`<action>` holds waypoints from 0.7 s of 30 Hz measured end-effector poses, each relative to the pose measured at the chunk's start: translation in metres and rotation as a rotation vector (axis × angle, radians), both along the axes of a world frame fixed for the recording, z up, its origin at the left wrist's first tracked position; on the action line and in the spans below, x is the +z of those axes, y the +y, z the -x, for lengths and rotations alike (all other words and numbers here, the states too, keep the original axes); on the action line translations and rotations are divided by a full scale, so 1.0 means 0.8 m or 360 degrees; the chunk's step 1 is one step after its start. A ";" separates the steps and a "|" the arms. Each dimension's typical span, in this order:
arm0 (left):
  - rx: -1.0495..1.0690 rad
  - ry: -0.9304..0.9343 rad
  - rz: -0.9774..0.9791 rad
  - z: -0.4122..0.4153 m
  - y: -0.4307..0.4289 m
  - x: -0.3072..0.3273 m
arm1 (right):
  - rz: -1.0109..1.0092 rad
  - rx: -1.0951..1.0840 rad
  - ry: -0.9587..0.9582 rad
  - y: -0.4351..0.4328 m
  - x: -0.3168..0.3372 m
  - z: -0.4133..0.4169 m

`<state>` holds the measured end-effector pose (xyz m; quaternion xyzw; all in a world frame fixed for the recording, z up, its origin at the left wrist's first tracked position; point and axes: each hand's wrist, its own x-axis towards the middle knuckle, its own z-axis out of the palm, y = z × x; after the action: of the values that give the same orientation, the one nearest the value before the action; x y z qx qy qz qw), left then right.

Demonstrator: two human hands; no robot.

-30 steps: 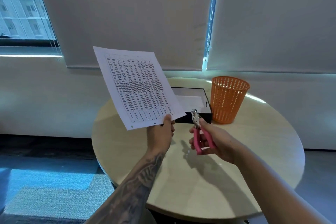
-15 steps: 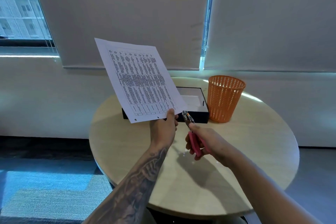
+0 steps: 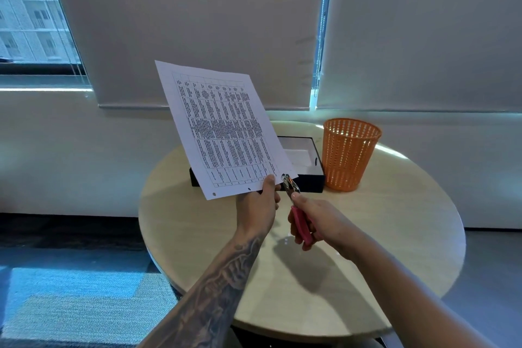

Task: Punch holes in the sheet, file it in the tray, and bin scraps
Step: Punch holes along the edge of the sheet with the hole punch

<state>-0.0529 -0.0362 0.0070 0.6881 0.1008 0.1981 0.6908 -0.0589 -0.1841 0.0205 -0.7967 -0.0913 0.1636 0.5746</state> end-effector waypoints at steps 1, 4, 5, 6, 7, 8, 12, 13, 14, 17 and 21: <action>-0.0003 -0.0002 0.0014 -0.001 0.000 0.000 | 0.0006 0.0001 -0.0001 0.001 0.001 0.000; 0.0004 -0.0005 0.0034 -0.002 -0.001 -0.001 | -0.0001 -0.0003 0.0001 0.002 0.002 0.002; 0.0006 -0.0012 0.0037 -0.002 -0.001 -0.002 | -0.0006 -0.0005 -0.0002 0.002 0.002 0.003; 0.0007 -0.0017 0.0041 -0.002 -0.002 -0.002 | -0.0008 -0.0007 -0.0003 0.002 0.002 0.003; 0.0007 -0.0018 0.0045 -0.002 -0.003 -0.002 | -0.0006 -0.0009 -0.0002 0.002 0.001 0.003; 0.0006 -0.0020 0.0046 -0.001 -0.003 -0.003 | -0.0001 -0.0010 0.0000 0.002 0.001 0.004; -0.0002 -0.0026 0.0039 -0.001 -0.004 -0.005 | 0.0014 -0.0013 -0.0002 0.002 -0.001 0.005; 0.0000 -0.0026 0.0039 -0.001 -0.004 -0.006 | 0.0016 -0.0016 0.0001 0.001 -0.002 0.005; 0.0002 -0.0026 0.0034 -0.001 -0.004 -0.007 | 0.0016 -0.0018 0.0004 0.001 -0.002 0.005; 0.0000 -0.0004 0.0012 -0.001 -0.005 -0.013 | 0.0033 -0.0023 0.0027 -0.002 -0.007 0.004; -0.0009 0.0050 -0.0006 0.002 -0.008 -0.028 | 0.0080 -0.0053 0.0109 -0.006 -0.016 0.003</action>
<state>-0.0542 -0.0423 -0.0153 0.6926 0.1094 0.1856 0.6884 -0.0612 -0.1886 0.0078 -0.8062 -0.0541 0.1835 0.5599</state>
